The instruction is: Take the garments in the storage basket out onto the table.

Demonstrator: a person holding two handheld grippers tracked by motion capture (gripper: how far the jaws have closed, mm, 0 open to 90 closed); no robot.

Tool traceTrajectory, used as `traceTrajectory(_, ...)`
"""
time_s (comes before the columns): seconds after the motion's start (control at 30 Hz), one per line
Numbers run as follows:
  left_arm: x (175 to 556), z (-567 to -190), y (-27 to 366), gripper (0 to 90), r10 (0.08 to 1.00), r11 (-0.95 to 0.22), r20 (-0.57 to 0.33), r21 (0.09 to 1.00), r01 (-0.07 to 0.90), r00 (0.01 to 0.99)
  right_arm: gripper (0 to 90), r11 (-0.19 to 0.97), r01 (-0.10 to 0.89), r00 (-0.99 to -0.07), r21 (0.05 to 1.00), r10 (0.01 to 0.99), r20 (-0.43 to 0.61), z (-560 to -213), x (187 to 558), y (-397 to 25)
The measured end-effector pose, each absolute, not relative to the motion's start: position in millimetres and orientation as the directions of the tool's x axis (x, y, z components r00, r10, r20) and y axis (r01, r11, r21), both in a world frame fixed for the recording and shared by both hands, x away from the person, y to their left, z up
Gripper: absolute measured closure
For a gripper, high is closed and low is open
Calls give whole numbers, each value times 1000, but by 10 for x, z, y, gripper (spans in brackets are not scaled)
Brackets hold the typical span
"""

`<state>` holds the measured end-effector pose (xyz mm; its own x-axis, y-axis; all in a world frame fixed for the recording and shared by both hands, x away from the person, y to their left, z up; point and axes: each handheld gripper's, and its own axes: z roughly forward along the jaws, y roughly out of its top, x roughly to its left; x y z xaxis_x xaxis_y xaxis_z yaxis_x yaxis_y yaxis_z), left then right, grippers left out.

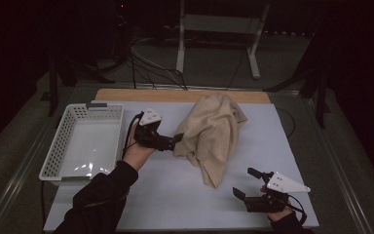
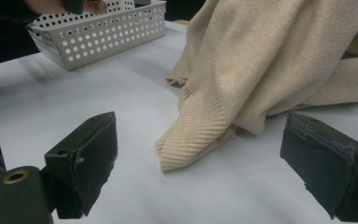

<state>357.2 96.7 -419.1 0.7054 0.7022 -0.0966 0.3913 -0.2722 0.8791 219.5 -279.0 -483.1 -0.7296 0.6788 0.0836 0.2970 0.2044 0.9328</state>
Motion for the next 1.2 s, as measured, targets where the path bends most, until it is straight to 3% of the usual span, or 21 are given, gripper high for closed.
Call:
traceTrajectory(0.83, 3110, -4782, 1045, 2, 656, -285, -177, 843, 457, 734, 107, 213, 300, -728, 930, 681, 79, -4847, 2199, -2779)
traceTrajectory(1.2, 2909, -4921, 1018, 2, 584, -359, -172, 822, 443, 794, 107, 220, 300, -730, 928, 679, 75, -4852, 2201, -2770)
